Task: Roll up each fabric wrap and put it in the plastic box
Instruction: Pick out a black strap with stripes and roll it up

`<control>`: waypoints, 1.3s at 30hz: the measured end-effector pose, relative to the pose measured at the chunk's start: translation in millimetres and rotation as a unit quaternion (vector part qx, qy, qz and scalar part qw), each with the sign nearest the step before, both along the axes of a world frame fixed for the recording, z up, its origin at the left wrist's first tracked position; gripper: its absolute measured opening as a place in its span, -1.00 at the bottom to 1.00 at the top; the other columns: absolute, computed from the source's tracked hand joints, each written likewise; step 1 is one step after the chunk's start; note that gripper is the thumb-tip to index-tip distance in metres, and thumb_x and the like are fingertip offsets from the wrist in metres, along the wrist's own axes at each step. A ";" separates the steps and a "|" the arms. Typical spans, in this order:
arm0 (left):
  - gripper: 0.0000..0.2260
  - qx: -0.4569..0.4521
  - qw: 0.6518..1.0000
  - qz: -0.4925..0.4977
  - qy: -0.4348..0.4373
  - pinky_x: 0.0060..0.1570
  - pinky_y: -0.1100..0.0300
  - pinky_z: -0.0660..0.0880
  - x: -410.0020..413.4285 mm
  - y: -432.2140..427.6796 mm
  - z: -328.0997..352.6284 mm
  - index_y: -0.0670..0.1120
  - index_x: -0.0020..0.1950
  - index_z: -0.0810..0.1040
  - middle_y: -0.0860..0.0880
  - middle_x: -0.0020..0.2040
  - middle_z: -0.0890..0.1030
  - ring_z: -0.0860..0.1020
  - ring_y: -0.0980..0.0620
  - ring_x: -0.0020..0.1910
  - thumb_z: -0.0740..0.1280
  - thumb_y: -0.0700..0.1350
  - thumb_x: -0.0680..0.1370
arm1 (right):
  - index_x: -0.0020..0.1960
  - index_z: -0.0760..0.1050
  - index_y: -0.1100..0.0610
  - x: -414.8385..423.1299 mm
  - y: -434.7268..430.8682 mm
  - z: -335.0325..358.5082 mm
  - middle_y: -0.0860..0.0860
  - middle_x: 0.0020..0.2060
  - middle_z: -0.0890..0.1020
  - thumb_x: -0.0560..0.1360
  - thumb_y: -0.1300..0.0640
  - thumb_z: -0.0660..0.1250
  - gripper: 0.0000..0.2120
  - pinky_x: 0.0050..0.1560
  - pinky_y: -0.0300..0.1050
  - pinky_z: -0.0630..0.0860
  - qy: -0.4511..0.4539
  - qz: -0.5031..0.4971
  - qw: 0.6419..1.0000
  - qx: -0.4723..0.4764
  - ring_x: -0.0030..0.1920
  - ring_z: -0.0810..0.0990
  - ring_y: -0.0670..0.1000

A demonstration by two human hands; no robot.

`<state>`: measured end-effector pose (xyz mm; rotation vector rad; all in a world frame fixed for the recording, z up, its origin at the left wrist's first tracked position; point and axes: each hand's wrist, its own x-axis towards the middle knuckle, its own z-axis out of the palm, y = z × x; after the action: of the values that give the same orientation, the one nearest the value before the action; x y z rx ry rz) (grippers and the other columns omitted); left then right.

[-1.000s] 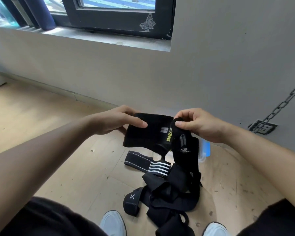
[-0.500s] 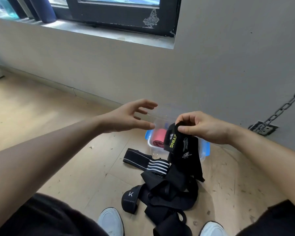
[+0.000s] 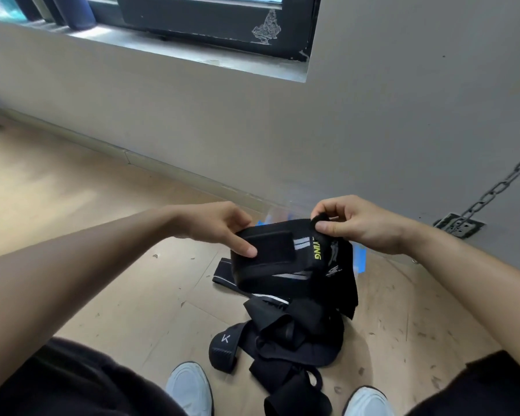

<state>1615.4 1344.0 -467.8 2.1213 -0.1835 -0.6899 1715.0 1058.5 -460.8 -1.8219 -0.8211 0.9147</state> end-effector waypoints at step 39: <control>-0.69 -0.144 0.989 0.013 0.012 0.24 0.06 0.55 1.9 -32.9 4.7 -0.20 0.32 0.60 -0.20 0.23 0.68 0.64 -0.14 0.22 0.40 -0.21 0.58 | -0.15 0.62 0.19 -39.5 27.4 11.9 0.14 -0.25 0.73 0.39 0.32 0.57 -0.85 -0.10 -0.19 0.56 -0.067 0.001 0.998 0.004 -0.23 0.65 -0.05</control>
<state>1617.4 1311.1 -463.1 1.8351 -0.2292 -0.6322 1675.5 1085.9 -448.9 -1.8918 -0.9093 0.7964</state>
